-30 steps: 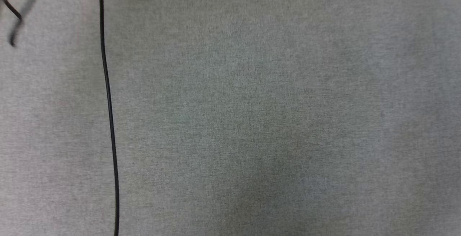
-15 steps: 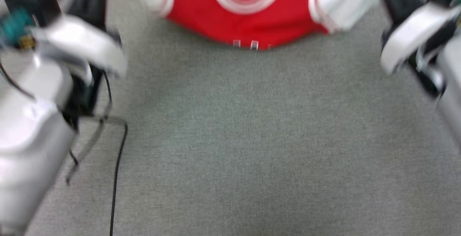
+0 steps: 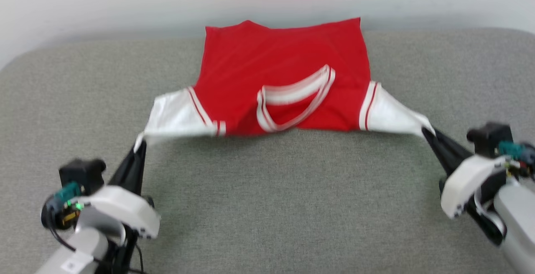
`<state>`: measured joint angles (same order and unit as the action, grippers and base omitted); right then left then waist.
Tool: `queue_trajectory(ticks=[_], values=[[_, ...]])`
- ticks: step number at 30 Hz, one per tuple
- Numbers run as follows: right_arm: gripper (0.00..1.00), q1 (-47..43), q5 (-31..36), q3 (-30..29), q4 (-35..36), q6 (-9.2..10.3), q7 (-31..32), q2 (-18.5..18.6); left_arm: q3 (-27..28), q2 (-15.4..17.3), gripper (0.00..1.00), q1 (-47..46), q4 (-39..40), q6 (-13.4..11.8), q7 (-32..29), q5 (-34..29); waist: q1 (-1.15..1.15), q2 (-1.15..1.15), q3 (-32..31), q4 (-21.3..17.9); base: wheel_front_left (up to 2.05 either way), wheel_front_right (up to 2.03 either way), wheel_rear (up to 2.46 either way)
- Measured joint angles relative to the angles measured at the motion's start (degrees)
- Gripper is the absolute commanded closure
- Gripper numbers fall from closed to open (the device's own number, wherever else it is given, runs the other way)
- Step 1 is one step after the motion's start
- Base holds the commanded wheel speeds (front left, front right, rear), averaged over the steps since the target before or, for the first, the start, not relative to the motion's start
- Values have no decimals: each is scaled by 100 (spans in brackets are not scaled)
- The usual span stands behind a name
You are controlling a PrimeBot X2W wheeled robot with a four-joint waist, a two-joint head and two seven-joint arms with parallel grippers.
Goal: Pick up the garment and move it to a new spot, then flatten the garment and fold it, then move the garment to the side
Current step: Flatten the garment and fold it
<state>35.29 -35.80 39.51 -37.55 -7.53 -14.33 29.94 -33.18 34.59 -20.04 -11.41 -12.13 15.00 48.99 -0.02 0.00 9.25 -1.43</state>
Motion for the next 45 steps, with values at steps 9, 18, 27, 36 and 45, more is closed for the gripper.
queue_trajectory(ticks=[9,18,27,36,45], values=[[100,-1508,-54,-485,232,0,22,115,94,-97,100,1297,-30,-24,5,53,0,0,-548,81,0,0,0],[100,-2980,264,-1301,744,0,233,185,253,-208,100,2094,-108,-73,7,65,1,0,-850,103,0,0,0],[100,-4194,544,-2014,1462,-1,749,94,601,-279,100,2659,-101,-98,7,-1,1,0,-898,77,0,0,0],[0,-4524,847,-2649,2168,0,1137,-138,597,-375,100,2774,40,-49,7,-234,1,0,-880,92,0,0,0],[0,-4305,1154,-3778,3414,1,1412,-103,570,-483,100,2555,416,-105,7,-601,1,0,-796,177,0,0,0]])
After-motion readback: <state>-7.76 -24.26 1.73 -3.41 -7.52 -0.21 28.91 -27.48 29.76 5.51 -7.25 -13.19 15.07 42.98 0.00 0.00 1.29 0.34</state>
